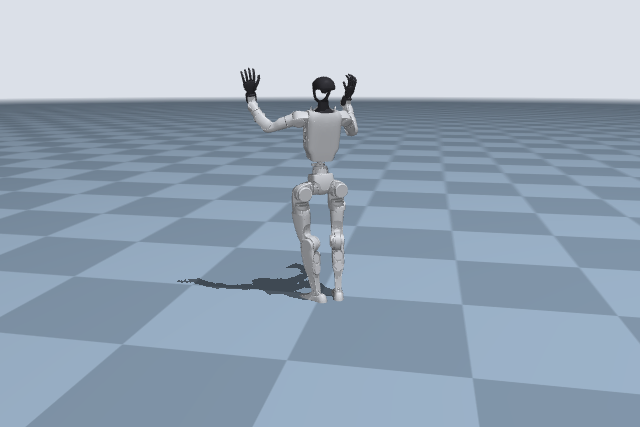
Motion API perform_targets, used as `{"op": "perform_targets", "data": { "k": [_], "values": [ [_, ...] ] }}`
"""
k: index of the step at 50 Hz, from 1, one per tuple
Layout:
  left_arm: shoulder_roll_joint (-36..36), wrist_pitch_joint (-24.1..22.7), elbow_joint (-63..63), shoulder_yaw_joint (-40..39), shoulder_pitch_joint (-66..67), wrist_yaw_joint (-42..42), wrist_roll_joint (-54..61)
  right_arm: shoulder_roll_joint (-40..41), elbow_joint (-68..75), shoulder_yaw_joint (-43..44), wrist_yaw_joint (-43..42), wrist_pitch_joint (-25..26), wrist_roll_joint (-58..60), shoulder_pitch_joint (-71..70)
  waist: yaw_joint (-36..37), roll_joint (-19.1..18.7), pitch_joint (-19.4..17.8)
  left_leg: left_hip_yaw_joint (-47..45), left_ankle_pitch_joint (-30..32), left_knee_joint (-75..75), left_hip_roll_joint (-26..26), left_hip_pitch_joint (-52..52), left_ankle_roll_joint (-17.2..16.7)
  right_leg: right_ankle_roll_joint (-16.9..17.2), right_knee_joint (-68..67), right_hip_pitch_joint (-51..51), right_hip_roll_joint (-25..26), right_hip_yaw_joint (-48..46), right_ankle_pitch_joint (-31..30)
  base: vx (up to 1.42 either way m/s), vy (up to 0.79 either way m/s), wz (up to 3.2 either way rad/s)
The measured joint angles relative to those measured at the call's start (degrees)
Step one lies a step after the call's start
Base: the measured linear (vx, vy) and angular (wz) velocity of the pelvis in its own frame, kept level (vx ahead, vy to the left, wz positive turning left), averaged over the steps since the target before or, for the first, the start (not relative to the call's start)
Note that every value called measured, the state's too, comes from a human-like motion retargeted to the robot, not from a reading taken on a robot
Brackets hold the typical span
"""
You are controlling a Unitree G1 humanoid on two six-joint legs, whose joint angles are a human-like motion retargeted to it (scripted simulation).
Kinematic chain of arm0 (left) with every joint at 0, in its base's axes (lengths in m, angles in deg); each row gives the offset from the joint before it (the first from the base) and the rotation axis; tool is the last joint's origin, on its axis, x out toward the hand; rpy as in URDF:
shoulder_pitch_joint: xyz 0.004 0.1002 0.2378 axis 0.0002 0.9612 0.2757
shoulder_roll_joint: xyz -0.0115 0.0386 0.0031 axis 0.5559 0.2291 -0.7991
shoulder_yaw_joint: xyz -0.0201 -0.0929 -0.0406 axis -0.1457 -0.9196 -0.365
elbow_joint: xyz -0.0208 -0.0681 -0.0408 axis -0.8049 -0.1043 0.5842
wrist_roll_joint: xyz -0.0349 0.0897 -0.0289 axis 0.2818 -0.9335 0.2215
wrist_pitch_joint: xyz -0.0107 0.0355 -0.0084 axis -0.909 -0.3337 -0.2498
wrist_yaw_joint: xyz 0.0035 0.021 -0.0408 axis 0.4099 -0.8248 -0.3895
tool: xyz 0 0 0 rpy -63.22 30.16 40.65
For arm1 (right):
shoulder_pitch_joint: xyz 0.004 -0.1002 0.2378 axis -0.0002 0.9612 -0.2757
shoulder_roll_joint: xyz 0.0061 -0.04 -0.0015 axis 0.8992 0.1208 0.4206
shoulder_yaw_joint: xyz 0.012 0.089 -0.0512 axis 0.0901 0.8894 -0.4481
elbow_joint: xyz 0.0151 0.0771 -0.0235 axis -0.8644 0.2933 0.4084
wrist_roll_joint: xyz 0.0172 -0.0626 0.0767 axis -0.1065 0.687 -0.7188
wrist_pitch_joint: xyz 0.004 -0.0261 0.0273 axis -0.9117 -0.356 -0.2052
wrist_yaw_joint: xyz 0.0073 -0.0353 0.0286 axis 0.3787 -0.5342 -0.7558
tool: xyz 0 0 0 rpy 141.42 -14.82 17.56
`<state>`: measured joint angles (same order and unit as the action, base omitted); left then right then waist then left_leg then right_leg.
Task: Upper body actions
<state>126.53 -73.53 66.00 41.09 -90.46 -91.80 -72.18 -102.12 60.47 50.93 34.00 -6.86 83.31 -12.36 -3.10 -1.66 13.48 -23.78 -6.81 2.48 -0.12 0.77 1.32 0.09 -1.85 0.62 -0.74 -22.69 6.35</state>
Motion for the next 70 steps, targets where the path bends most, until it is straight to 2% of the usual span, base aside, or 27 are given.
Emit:
{"op": "perform_targets", "data": {
  "k": [6, 13, 19, 22, 31, 36, 40, 42, 47, 50, 53, 57, 59, 61, 63, 65, 66, 67, 68, 70],
  "values": [
    [1.34, -0.07, -3.94, 2.96, -0.17, -1.5, -7.7, -1.41, -3.06, -3.79, -0.01, -0.53, 3.69, -1.61, -0.17, -0.2, 0.39, 0.1, 0.0, 0.03, -0.05, -0.02, 0.06, 0.03, -0.02, 0.08, -0.04, -0.07, 0.02, 0.0, 0.0, 0.0],
    [0.5, -1.08, -8.16, 13.28, -5.97, 0.96, -9.05, -5.48, -6.27, -11.59, 2.04, -1.7, 8.08, -5.59, -0.11, -0.23, 0.67, 0.42, 0.06, 0.11, -0.15, -0.09, 0.13, 0.07, -0.04, 0.29, -0.17, -0.32, 0.0, 0.0, 0.0, 0.0],
    [-0.62, 0.01, -9.55, 15.74, -8.88, 1.9, -11.91, -7.79, -7.53, -12.12, 2.66, 3.91, 20.19, -7.27, 0.11, 0.05, 0.09, 0.38, 0.15, 0.1, -0.17, -0.33, 0.17, 0.08, -0.1, 0.43, -0.25, -0.31, -0.15, 0.0, 0.0, 0.0],
    [-1.59, 0.89, -9.12, 13.7, -8.18, 0.93, -10.59, -6.48, -6.25, -10.05, 2.68, 5.13, 20.97, -6.17, 0.18, 0.18, 0.0, 0.28, 0.2, 0.08, -0.12, -0.16, 0.15, 0.11, -0.11, 0.17, -0.26, -0.21, -0.26, 0.0, 0.0, 0.0],
    [-3.02, 0.69, -4.95, 1.09, 1.65, 0.63, 3.27, -1.4, 1.1, 0.79, 1.46, 2.78, 9.7, 2.46, 0.01, 0.52, -1.1, 0.26, 0.31, 0.12, 0.07, 0.38, 0.13, 0.15, -0.15, -0.38, -0.19, -0.1, -0.4, 0.0, 0.0, 0.0],
    [-6.07, -0.2, -4.3, -8.49, 11.36, 3.4, 8.64, 2.08, 2.8, 4.23, 4.82, -1.09, -0.12, 9.41, -0.29, 0.48, -1.59, 0.13, 0.32, 0.13, 0.15, 0.72, 0.11, 0.17, -0.15, -0.79, -0.17, 0.03, -0.49, 0.0, 0.0, 0.0],
    [-12.0, -2.02, -5.4, -16.58, 22.12, 9.38, 13.37, 4.98, 3.29, 5.36, 9.27, -6.05, -4.86, 17.88, -0.6, 0.43, -2.9, -0.18, 0.32, 0.05, 0.2, 0.35, 0.08, 0.16, -0.16, -0.62, -0.13, 0.27, -0.6, 0.0, 0.0, 0.0],
    [-16.8, -3.04, -5.95, -19.22, 28.04, 12.61, 16.07, 6.75, 4.37, 5.09, 10.21, -7.61, -3.57, 23.06, -0.84, 0.54, -4.12, -0.22, 0.32, 0.05, 0.18, -0.1, 0.09, 0.14, -0.18, -0.21, -0.15, 0.3, -0.63, -0.01, -0.03, 0.0],
    [-31.55, -2.94, -0.52, -17.81, 38.72, 17.33, 20.81, 12.64, 12.51, 0.69, 15.07, -7.05, 5.18, 35.46, -1.36, 0.71, -6.94, -0.26, 0.39, -0.1, 0.14, -1.27, 0.1, 0.13, -0.17, 0.81, -0.17, 0.31, -0.71, 0.0, 0.0, 0.0],
    [-40.0, -0.28, 10.01, -13.39, 41.48, 19.83, 22.0, 16.65, 22.08, -4.22, 23.7, -5.88, 10.74, 41.09, -1.4, 0.74, -8.03, -0.26, 0.44, -0.17, 0.14, -1.7, 0.09, 0.12, -0.14, 1.2, -0.15, 0.34, -0.74, 0.0, 0.0, 0.0],
    [-45.49, 3.34, 25.26, -8.11, 42.21, 29.25, 24.3, 20.34, 35.95, -9.65, 31.67, -4.87, 13.0, 44.63, -0.96, 0.98, -8.97, -0.25, 0.49, -0.21, 0.08, -2.09, 0.09, 0.09, -0.09, 1.61, -0.19, 0.25, -0.77, 0.0, 0.0, 0.0],
    [-50.31, 15.49, 45.06, -2.75, 42.22, 46.24, 24.57, 25.29, 60.42, -15.72, 33.67, -4.81, 11.36, 45.38, -0.38, 1.3, -9.83, -0.42, 0.49, -0.27, 0.1, -2.56, 0.12, 0.02, -0.06, 2.01, -0.09, 0.33, -0.8, 0.0, -0.01, -0.01],
    [-51.68, 19.19, 53.5, 0.26, 42.17, 53.62, 20.81, 27.83, 74.89, -17.7, 32.85, -4.54, 12.11, 44.28, -0.09, 1.16, -9.61, -0.58, 0.44, -0.32, 0.18, -2.47, 0.12, 0.01, -0.06, 1.79, 0.02, 0.39, -0.83, 0.0, 0.0, 0.0],
    [-52.68, 21.87, 61.29, 4.48, 42.2, 59.73, 16.0, 30.16, 88.93, -19.8, 33.96, -1.31, 12.69, 43.2, 0.08, 1.0, -9.03, -0.71, 0.38, -0.34, 0.22, -2.27, 0.1, 0.02, -0.07, 1.49, 0.07, 0.46, -0.83, 0.0, 0.0, 0.0],
    [-54.13, 23.68, 67.86, 9.35, 42.01, 64.47, 10.41, 32.4, 99.8, -22.34, 40.73, 4.77, 10.73, 42.69, 0.31, 0.95, -8.58, -0.67, 0.32, -0.32, 0.19, -2.14, 0.1, 0.03, -0.05, 1.38, 0.04, 0.4, -0.78, 0.06, 0.0, -0.42],
    [-56.31, 25.22, 73.09, 13.61, 41.48, 67.11, 6.26, 34.49, 104.38, -26.42, 56.64, 11.21, 6.29, 43.38, 7.93, 1.38, -8.07, -8.02, -0.55, -0.52, 0.89, -2.92, -0.52, -1.15, 1.36, 3.16, 2.54, 7.75, 0.58, 0.03, 0.01, -2.25],
    [-57.6, 25.3, 75.05, 15.38, 41.05, 67.44, 5.75, 35.1, 104.38, -26.24, 61.71, 17.39, 4.1, 44.31, 8.93, 1.41, -8.16, -8.58, -1.24, -0.04, 1.26, -3.3, -0.9, -0.69, -0.12, 2.02, 1.92, 8.22, 0.76, 0.01, 0.0, -1.45],
    [-58.91, 25.88, 76.75, 16.8, 40.71, 66.83, 5.75, 35.56, 104.3, -25.33, 65.71, 21.51, 1.34, 45.0, 9.13, 1.73, -8.18, -8.45, -1.82, 0.86, 1.75, -3.26, -1.54, -0.32, -1.2, 1.21, 1.1, 8.04, 1.01, 0.0, -0.01, 0.29],
    [-60.25, 27.5, 77.92, 17.53, 40.57, 64.31, 6.77, 35.74, 104.04, -22.94, 67.6, 21.49, -2.56, 45.24, 7.75, 2.61, -8.06, -6.96, -2.17, 2.6, 2.45, -2.35, -2.68, -0.11, -1.52, 1.07, -0.12, 6.54, 1.39, -0.02, -0.01, 0.99],
    [-62.53, 28.54, 77.99, 14.63, 40.52, 56.88, 11.95, 35.49, 102.23, -18.22, 65.57, 17.7, -10.62, 45.54, 4.24, 2.61, -7.89, -3.26, -2.08, 3.83, 2.28, -0.62, -2.49, 0.22, -1.41, 1.02, -0.98, 3.26, 1.45, -0.03, -0.01, 1.64]
  ]
}}
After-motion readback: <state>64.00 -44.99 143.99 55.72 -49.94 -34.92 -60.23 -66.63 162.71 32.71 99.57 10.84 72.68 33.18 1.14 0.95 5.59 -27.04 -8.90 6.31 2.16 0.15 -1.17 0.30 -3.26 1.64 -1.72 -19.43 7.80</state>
